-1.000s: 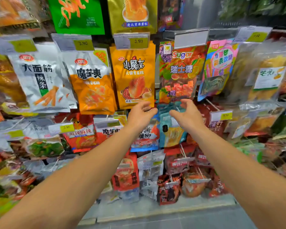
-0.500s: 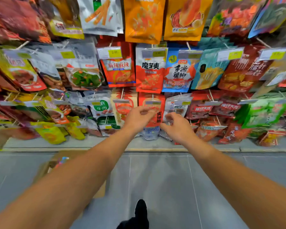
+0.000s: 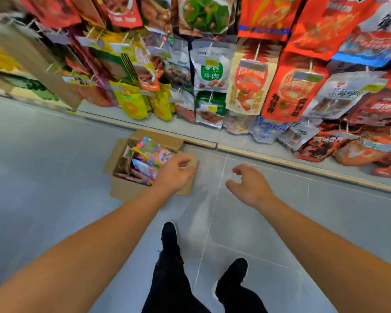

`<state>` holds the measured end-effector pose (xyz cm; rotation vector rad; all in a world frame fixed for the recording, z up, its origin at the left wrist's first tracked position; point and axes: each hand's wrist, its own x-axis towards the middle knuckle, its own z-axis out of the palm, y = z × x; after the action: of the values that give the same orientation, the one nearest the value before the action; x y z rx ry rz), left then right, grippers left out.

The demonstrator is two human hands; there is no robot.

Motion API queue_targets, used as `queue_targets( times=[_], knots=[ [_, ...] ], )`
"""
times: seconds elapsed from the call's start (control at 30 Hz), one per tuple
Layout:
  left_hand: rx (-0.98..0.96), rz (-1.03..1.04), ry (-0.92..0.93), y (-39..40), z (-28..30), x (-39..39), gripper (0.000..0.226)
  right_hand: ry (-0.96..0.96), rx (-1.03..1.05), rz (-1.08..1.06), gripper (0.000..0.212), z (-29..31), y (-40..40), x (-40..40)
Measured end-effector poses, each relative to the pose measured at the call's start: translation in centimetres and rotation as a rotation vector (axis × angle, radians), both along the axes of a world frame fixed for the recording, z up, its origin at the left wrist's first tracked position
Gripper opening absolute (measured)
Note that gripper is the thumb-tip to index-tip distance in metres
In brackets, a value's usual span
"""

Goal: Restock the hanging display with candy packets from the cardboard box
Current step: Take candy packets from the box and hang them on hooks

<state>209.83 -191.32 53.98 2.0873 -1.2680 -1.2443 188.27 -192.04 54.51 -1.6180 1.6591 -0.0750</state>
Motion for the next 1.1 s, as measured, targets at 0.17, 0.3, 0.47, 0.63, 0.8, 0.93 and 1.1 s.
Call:
queue_targets(
  times=[0.17,0.3,0.47,0.63,0.8,0.93,1.1],
  knots=[
    [0.048,0.009,-0.040,0.5,-5.0,10.3,0.041,-0.027,0.116,0.067,0.051,-5.0,-0.6,10.6],
    [0.113,0.049,-0.028,-0.3,-9.7,16.4,0.037,-0.035,0.181,0.030,0.048,-9.5,-1.8,17.0],
    [0.193,0.070,-0.020,-1.3,-15.8,21.5,0.031,-0.001,0.278,0.005,0.051,-16.5,-3.3,21.5],
    [0.297,0.256,0.035,-0.4,-24.5,23.7,0.029,0.059,0.371,0.021,0.050,-25.7,-4.9,23.6],
    [0.388,0.450,0.111,0.2,-35.3,25.1,0.024,0.060,0.393,0.007,0.050,-36.7,-6.6,24.9],
    [0.401,0.643,0.198,-0.4,-44.4,26.3,0.037,0.010,0.408,-0.077,0.056,-46.0,-8.1,26.2],
    [0.402,0.947,0.317,-1.6,-53.2,28.3,0.049,-0.092,0.438,-0.286,0.062,-55.5,-10.8,28.3]
  ],
)
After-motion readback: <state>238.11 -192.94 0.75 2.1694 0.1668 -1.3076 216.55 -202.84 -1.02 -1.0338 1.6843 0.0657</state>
